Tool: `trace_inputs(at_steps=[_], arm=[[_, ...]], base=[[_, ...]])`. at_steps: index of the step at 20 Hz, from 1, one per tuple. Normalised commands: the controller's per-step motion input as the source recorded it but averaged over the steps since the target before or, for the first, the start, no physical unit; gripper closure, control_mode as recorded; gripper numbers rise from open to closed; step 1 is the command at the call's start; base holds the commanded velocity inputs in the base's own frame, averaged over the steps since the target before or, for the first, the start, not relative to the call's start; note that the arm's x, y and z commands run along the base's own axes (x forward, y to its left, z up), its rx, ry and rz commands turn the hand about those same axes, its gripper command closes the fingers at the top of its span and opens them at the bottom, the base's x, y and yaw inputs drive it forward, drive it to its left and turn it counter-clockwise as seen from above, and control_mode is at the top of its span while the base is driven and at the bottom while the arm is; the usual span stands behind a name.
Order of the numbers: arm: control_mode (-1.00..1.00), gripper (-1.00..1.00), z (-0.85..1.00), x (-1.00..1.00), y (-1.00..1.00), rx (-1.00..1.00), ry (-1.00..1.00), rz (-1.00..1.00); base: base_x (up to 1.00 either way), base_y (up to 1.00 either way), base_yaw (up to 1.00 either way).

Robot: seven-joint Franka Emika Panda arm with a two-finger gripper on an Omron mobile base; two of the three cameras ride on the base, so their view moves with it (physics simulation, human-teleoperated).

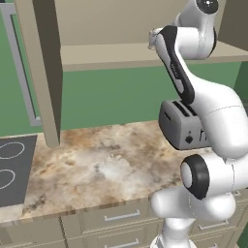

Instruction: Get the candle and the wine from the cabinet and move them to the dining counter.

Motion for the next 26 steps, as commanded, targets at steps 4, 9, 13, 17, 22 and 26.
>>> trace_inputs(at_steps=[4, 9, 13, 17, 22, 26], arm=[[-1.0, -1.0, -0.02, 0.32, -0.08, 0.03, 0.0, 0.0], [-1.0, -1.0, -0.01, 0.37, -0.01, 0.0, 0.0, 0.0], [-1.0, -1.0, -0.01, 0.31, 0.0, 0.0, 0.0, 0.0], [-1.0, -1.0, -0.01, 0.29, 0.0, 0.0, 0.0, 0.0], [-1.0, -1.0, 0.0, 0.29, 0.0, 0.0, 0.01, 0.0], [-1.0, -1.0, -0.01, 0.27, 0.0, 0.0, 0.02, 0.0]], base=[[0.0, 0.0, 0.0], [0.0, 0.0, 0.0], [0.0, 0.0, 0.0], [0.0, 0.0, 0.0], [0.0, 0.0, 0.0], [0.0, 0.0, 0.0]])
